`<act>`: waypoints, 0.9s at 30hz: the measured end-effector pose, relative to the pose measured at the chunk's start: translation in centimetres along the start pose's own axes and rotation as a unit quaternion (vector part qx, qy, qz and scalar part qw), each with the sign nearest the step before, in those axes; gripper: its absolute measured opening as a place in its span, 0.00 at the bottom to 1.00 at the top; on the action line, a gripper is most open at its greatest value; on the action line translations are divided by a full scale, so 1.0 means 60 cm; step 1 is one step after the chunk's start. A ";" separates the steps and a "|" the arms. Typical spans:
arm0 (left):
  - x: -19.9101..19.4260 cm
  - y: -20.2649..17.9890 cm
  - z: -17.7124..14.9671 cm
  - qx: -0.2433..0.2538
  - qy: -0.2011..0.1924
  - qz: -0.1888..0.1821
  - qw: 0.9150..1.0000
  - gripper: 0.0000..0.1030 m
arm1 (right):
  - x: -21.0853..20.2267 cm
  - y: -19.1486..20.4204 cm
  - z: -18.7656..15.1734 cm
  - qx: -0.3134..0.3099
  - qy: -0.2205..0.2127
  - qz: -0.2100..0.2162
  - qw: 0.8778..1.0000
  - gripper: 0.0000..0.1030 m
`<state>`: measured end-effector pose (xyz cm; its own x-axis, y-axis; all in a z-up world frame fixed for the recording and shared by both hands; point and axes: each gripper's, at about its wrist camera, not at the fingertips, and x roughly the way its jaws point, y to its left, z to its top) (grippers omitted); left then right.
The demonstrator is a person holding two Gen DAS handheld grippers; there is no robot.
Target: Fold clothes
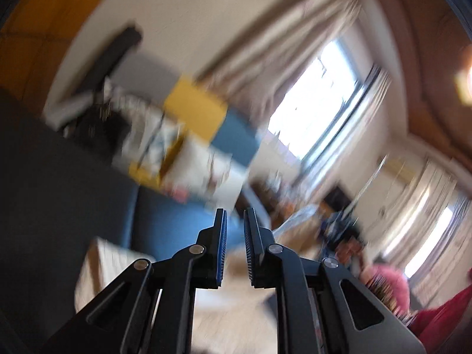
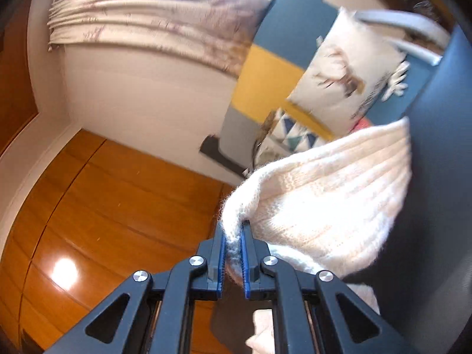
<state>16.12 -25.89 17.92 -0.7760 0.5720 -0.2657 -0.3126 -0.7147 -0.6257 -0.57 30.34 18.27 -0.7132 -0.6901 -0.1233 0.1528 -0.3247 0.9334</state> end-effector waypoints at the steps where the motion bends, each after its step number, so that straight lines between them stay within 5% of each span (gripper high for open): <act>1: 0.031 0.008 -0.024 0.006 0.032 0.019 0.999 0.19 | -0.015 -0.009 0.000 0.009 -0.007 -0.007 1.000 0.08; 5: 0.133 0.016 -0.090 0.059 0.129 0.053 0.989 0.32 | -0.068 -0.064 -0.007 0.048 -0.028 -0.029 0.998 0.08; 8: 0.205 0.004 -0.123 0.126 0.194 0.064 0.971 0.39 | -0.096 -0.105 -0.009 0.070 -0.039 -0.042 0.996 0.08; 13: 0.277 0.021 -0.119 0.168 0.246 0.070 0.952 0.54 | -0.139 -0.156 -0.005 0.083 -0.051 -0.054 0.994 0.08; 17: 0.325 0.041 -0.136 0.189 0.308 0.080 0.929 0.55 | -0.153 -0.189 0.000 0.092 -0.057 -0.055 0.993 0.08; 24: 0.350 0.042 -0.167 0.196 0.310 0.093 0.926 0.60 | -0.163 -0.227 -0.002 0.116 -0.064 -0.048 0.990 0.08; 26: 0.357 0.042 -0.176 0.199 0.310 0.097 0.925 0.52 | -0.166 -0.238 -0.003 0.122 -0.067 -0.045 0.989 0.08; 27: 0.360 0.043 -0.180 0.200 0.311 0.098 0.924 0.26 | -0.169 -0.241 -0.004 0.123 -0.067 -0.045 0.989 0.08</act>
<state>4.48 -11.00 2.65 -0.4138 0.4473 -0.7929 -0.4724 -0.8500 -0.2330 4.59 41.89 5.93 -0.8029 -0.5687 -0.1786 -0.0747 -0.2013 0.9767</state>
